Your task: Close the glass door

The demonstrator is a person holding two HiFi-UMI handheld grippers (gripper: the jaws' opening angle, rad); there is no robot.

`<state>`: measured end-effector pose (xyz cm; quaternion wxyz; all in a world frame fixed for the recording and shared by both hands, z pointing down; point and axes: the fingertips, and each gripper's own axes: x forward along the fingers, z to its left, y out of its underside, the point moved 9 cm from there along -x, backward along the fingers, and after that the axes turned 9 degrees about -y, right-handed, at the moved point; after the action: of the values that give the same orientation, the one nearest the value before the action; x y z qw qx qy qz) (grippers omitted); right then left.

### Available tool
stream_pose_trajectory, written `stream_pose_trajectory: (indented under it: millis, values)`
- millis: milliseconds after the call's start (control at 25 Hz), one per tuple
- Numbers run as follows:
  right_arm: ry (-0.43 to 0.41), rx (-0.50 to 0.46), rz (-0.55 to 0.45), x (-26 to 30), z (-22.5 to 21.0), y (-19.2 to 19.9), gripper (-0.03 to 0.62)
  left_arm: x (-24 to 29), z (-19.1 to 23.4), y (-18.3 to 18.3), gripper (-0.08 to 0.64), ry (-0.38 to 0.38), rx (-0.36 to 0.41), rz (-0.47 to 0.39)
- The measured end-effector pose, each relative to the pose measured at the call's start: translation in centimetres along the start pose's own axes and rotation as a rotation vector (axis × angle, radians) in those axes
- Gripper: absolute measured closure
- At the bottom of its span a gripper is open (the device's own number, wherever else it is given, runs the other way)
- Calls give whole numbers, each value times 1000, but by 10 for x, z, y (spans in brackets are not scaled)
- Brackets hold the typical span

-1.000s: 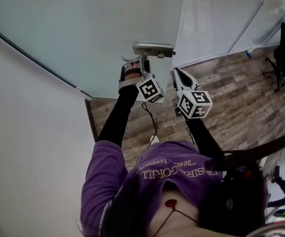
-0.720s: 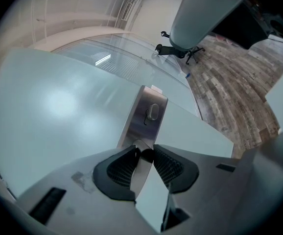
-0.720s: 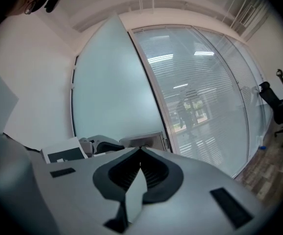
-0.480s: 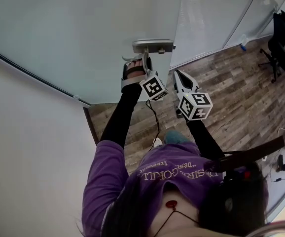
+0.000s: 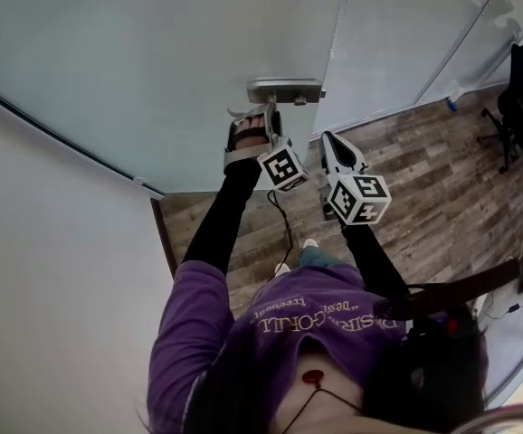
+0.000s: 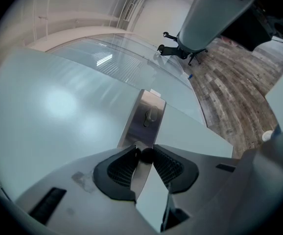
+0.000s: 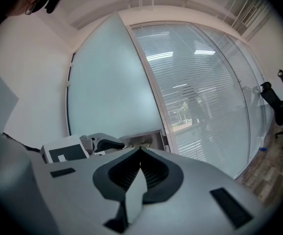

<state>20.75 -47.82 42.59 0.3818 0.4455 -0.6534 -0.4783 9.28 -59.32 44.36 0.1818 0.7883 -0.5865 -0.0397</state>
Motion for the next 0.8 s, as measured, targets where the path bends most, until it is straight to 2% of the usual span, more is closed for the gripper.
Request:
stream_pose_trajectory:
  millis: [320,800]
  values:
    - [-59,-2,9,30,-23,-15,594,20,3,-4,448,-7,7,30]
    - [-124,3,64,58,-67,-15,594,55,6,-6,448,-41,-34,55]
